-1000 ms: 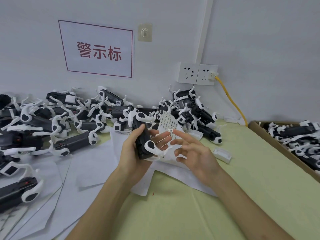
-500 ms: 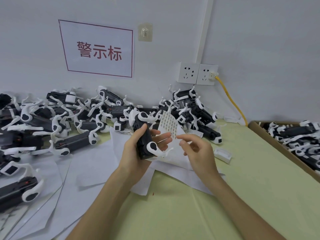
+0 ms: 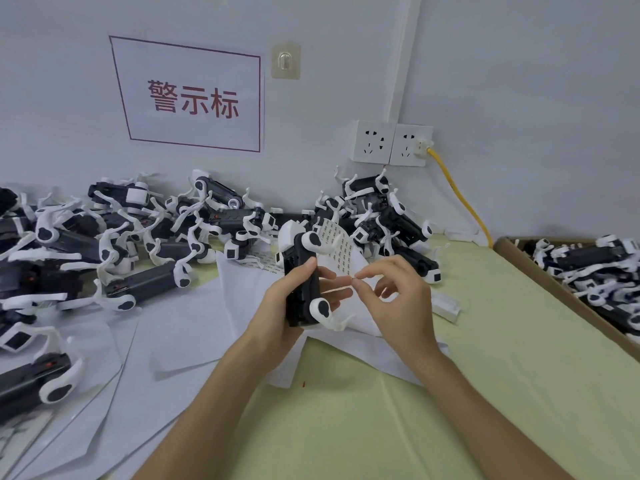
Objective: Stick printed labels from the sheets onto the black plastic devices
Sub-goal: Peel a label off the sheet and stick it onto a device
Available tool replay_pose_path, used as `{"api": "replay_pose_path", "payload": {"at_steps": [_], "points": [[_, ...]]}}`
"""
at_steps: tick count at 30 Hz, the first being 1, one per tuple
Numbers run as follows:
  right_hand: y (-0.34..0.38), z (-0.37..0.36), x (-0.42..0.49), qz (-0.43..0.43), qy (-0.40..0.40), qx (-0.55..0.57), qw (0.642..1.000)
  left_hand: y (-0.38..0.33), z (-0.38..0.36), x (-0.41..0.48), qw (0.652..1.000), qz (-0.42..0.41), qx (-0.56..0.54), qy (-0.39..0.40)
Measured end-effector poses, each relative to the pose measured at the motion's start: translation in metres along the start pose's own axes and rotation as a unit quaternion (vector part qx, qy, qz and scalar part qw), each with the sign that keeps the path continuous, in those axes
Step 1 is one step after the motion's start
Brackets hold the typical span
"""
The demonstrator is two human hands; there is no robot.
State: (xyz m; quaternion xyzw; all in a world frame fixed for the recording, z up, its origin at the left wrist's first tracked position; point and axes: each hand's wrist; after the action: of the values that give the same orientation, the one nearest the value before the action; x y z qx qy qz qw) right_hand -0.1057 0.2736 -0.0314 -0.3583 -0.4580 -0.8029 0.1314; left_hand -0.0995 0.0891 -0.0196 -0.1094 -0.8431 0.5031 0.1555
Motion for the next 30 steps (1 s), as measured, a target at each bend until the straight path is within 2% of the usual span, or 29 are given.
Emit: {"api": "replay_pose_path", "payload": {"at_steps": [4,7,12,15,18,22,24,27,30], "points": [[0.0,-0.001,0.001,-0.011,0.01,0.007,1.0,0.002,-0.001,0.0,1.0,-0.004,0.01,-0.002],[0.001,-0.001,0.002,-0.055,0.031,0.061,0.996,0.002,-0.001,0.0,0.999,-0.008,0.039,-0.018],[0.009,0.003,0.007,-0.165,0.11,0.202,0.959,0.002,0.002,0.0,0.996,-0.013,0.069,-0.053],[0.013,0.003,0.006,-0.175,0.125,0.24,0.947,0.003,0.0,0.002,0.994,-0.019,0.087,-0.07],[0.015,0.003,0.004,-0.15,0.12,0.206,0.96,0.004,-0.002,0.006,0.996,-0.005,0.037,-0.078],[0.015,-0.003,-0.004,-0.118,0.176,0.116,0.97,0.0,-0.002,0.007,0.996,0.027,-0.041,-0.072],[0.015,-0.008,-0.007,-0.121,0.159,0.113,0.973,0.0,-0.004,0.006,0.997,0.018,-0.066,-0.041],[0.014,-0.009,-0.006,-0.168,0.101,0.176,0.965,0.003,-0.004,0.004,0.998,-0.001,-0.056,0.016],[0.014,-0.005,-0.002,-0.211,0.066,0.257,0.941,0.003,-0.002,0.005,0.998,-0.007,-0.058,0.008]]}}
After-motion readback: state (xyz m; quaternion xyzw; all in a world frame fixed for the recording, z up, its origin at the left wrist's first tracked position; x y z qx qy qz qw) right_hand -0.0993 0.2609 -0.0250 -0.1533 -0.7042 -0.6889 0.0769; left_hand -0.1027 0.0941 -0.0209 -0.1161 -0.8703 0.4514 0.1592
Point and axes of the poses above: each hand's wrist, its own x-axis towards the middle knuckle, its own z-axis out of the back of the hand, y = z × x, and after that the axes turned 4 degrees about -z, right-handed
